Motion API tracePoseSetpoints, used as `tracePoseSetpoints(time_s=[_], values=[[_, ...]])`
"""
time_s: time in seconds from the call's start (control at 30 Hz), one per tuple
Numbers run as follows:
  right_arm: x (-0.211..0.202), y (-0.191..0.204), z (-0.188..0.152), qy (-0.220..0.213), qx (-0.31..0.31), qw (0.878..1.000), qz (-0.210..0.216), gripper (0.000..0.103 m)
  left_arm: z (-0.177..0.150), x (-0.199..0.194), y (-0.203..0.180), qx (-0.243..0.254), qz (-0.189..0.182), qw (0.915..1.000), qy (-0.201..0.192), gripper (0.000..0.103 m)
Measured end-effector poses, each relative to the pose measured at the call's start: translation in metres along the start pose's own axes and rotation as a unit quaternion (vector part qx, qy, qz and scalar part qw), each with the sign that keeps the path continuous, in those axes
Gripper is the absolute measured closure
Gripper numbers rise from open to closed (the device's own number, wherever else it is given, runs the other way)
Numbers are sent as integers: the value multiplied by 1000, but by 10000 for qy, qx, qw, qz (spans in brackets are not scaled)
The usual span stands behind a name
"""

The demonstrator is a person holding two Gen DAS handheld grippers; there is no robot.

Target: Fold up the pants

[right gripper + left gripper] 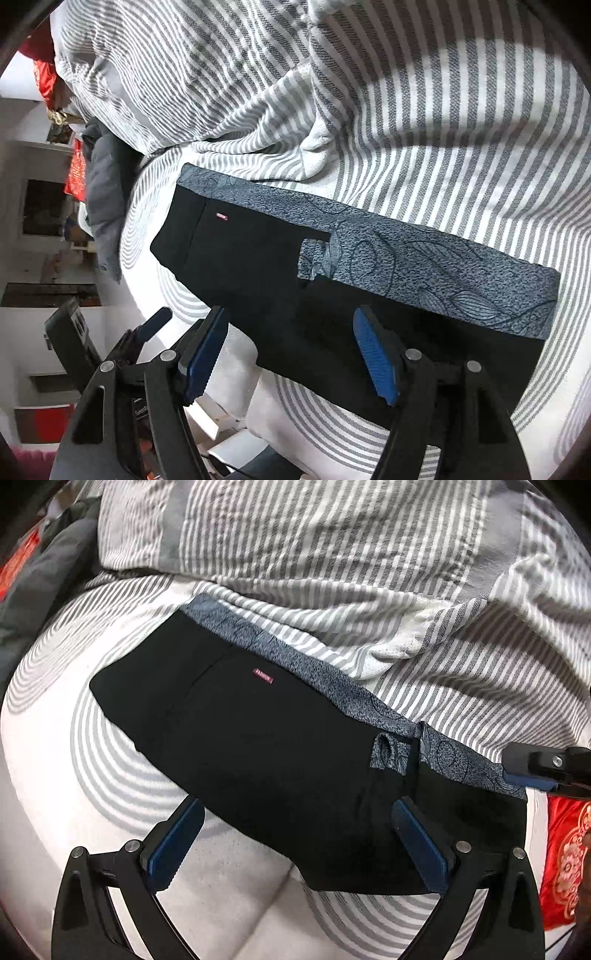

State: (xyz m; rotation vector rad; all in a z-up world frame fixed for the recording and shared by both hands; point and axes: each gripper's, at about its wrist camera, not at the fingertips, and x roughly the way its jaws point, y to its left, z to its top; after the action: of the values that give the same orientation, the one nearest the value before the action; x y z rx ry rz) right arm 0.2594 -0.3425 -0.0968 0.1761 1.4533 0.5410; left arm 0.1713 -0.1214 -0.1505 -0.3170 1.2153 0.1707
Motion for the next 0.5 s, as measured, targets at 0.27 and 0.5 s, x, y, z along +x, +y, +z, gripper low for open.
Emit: tracePoseSetpoints(time_s=[0.27,0.5], values=[[30,11,55,621,-817,9934,-519,30,-14,27,-48,257,-286,9991,179,1],[101,46,74,1526,-1787,9693,-717,43,-20,53,-65,155,-357,9991,172,15]])
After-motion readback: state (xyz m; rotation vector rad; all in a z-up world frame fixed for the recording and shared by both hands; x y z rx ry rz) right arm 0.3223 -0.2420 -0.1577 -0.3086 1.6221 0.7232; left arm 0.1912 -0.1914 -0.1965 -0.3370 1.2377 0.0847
